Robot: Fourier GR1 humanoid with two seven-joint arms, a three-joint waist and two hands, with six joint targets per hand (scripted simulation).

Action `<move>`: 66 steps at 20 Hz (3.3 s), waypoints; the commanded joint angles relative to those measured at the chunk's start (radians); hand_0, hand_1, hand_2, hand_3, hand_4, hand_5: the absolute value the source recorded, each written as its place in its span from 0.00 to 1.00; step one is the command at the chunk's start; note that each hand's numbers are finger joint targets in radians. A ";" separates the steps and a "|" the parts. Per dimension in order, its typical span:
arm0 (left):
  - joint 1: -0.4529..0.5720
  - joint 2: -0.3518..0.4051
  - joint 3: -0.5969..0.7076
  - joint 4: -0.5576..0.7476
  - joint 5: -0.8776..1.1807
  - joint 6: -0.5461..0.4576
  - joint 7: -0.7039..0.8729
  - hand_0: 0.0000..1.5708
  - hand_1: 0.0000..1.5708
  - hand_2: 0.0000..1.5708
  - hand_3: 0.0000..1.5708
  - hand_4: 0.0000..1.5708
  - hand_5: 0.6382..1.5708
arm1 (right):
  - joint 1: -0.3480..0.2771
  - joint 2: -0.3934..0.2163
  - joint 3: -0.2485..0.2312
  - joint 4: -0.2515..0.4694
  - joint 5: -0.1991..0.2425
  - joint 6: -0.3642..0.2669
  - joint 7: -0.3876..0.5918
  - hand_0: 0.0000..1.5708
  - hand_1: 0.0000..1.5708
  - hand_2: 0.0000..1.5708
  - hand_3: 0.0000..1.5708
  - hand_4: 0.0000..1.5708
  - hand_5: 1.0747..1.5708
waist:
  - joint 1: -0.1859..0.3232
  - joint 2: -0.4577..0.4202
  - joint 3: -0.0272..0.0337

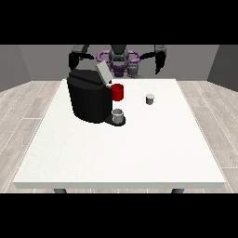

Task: Insert the coffee pod into the coffee machine and close the lid

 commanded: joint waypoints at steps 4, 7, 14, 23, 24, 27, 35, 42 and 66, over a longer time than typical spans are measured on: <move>-0.136 0.098 0.051 0.172 -0.140 0.040 0.002 0.00 0.00 0.00 0.00 0.00 1.00 | -0.041 0.007 0.049 -0.023 0.029 0.018 -0.036 0.00 0.00 0.00 0.00 0.21 1.00 | -0.085 0.103 0.0004; -0.152 0.152 0.025 0.209 -0.211 0.021 -0.019 0.00 0.00 0.00 0.00 0.00 1.00 | -0.065 0.033 0.057 0.001 0.044 -0.011 -0.088 0.00 0.00 0.00 0.00 0.18 1.00 | -0.070 0.135 0.0007; -0.257 0.226 0.055 0.413 -0.347 0.096 -0.084 0.00 0.00 0.00 0.00 0.00 1.00 | -0.111 0.023 0.058 -0.026 0.060 -0.033 -0.038 0.00 0.00 0.00 0.00 0.27 1.00 | -0.139 0.224 -0.0002; -0.417 0.298 0.066 0.633 -0.400 0.004 -0.070 0.00 0.00 0.00 0.00 0.00 1.00 | -0.183 0.017 0.036 0.058 0.072 -0.063 -0.036 0.00 0.00 0.00 0.00 0.30 1.00 | -0.135 0.290 0.0004; -0.430 0.273 0.074 0.700 -0.397 0.014 -0.063 0.00 0.00 0.00 0.00 0.00 1.00 | -0.183 0.036 0.087 -0.019 0.099 -0.082 0.046 0.00 0.00 0.00 0.00 0.33 1.00 | -0.162 0.278 -0.0003; -0.422 0.279 0.039 0.723 -0.452 0.013 -0.115 0.00 0.00 0.00 0.00 0.00 1.00 | -0.178 -0.010 0.012 0.068 0.045 -0.032 -0.032 0.00 0.00 0.00 0.00 0.27 1.00 | -0.135 0.282 0.0004; -0.517 0.249 0.026 0.793 -0.495 -0.008 -0.099 0.00 0.00 0.00 0.00 0.00 1.00 | -0.242 0.034 0.029 0.150 0.104 -0.106 -0.104 0.00 0.00 0.00 0.00 0.24 1.00 | -0.116 0.318 0.0005; -0.550 0.244 0.053 0.864 -0.510 0.007 -0.113 0.00 0.00 0.38 0.24 0.00 1.00 | -0.236 0.016 0.023 0.136 0.086 -0.089 -0.077 0.00 0.00 0.00 0.00 0.25 1.00 | -0.158 0.317 0.0001; -0.542 0.118 -0.039 0.862 -0.691 0.113 -0.131 0.72 0.72 0.80 0.74 0.27 1.00 | -0.261 -0.006 -0.050 0.319 0.034 -0.081 -0.089 0.00 0.00 0.00 0.00 0.26 1.00 | -0.107 0.202 0.0004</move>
